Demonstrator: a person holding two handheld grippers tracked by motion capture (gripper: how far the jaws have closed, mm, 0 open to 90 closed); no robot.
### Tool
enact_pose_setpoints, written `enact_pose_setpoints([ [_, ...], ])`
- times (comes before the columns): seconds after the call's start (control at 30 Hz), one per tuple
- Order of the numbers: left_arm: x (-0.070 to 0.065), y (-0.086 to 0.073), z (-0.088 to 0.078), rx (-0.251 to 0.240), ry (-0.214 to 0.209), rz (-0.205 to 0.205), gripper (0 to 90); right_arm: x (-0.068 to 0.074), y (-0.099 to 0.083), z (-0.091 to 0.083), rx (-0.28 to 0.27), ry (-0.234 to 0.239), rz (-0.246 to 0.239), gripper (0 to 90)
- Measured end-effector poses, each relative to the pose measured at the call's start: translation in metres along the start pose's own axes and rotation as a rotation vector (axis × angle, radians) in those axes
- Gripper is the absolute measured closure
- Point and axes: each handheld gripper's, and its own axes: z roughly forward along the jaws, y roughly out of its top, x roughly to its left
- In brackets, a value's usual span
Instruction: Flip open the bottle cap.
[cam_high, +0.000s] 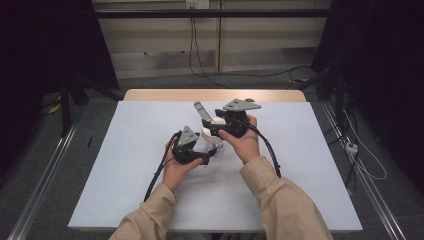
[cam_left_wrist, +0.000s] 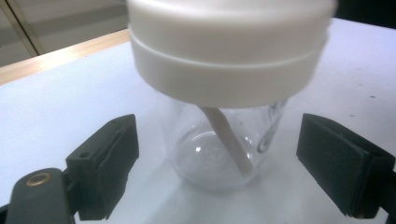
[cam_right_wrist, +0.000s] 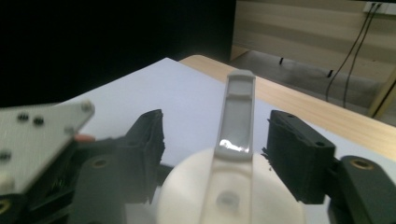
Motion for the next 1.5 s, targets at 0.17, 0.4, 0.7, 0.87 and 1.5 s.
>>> enact_pose_setpoints([
  [0.17, -0.003, 0.000, -0.017, 0.005, -0.030, 0.004, 10.8, -0.004, -0.012, -0.023, -0.016, 0.014, 0.001, 23.9],
  [0.4, 0.002, -0.002, -0.045, -0.017, -0.043, 0.003, 10.8, -0.011, -0.032, -0.059, -0.031, 0.001, 0.000, 17.9],
  [0.7, 0.012, -0.017, -0.073, 0.007, -0.035, 0.002, 10.7, -0.019, -0.066, -0.097, -0.017, -0.023, -0.011, 14.9],
  [0.87, 0.015, -0.026, -0.092, 0.002, -0.036, -0.009, 10.6, -0.023, -0.088, -0.117, -0.002, -0.046, -0.013, 14.5],
  [1.5, 0.035, -0.059, -0.140, 0.003, 0.025, -0.064, 10.4, -0.033, -0.134, -0.159, 0.018, -0.082, 0.011, 12.8],
])
